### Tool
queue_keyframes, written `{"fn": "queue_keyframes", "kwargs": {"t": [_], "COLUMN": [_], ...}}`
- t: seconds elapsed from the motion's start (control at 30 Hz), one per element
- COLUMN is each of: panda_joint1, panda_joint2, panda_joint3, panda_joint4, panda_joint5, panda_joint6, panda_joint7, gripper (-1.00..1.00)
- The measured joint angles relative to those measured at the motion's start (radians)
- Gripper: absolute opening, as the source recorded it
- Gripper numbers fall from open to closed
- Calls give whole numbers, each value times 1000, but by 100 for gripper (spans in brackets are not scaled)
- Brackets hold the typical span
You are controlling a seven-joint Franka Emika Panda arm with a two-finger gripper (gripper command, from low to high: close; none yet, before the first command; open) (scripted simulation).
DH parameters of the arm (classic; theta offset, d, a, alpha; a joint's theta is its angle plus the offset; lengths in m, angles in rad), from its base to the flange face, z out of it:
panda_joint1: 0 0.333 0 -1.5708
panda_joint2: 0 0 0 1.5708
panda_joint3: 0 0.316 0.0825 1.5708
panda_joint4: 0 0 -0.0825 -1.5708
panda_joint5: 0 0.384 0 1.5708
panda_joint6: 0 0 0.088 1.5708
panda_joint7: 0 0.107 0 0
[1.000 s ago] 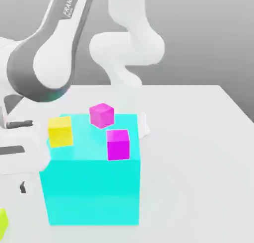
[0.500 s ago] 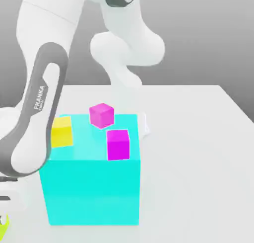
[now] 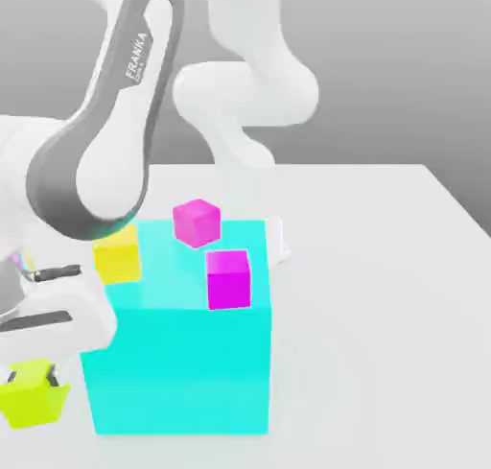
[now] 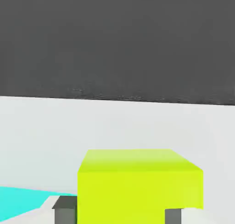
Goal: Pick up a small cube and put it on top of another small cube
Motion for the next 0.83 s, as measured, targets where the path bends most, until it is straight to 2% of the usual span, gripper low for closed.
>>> {"fn": "queue_keyframes", "kwargs": {"t": [0.17,0.33,0.57,0.7,0.73,0.83], "panda_joint1": [77,130,117,115,114,114], "panda_joint2": [-169,-353,-600,-570,-554,-554], "panda_joint3": [35,82,235,246,246,246], "panda_joint4": [-52,-107,-185,-275,-299,-299], "panda_joint5": [-93,-231,-429,-430,-430,-429], "panda_joint6": [-88,-166,-276,-163,-123,-123], "panda_joint7": [160,352,633,664,664,664], "gripper": [-100,-100,-100,-100,100,100]}}
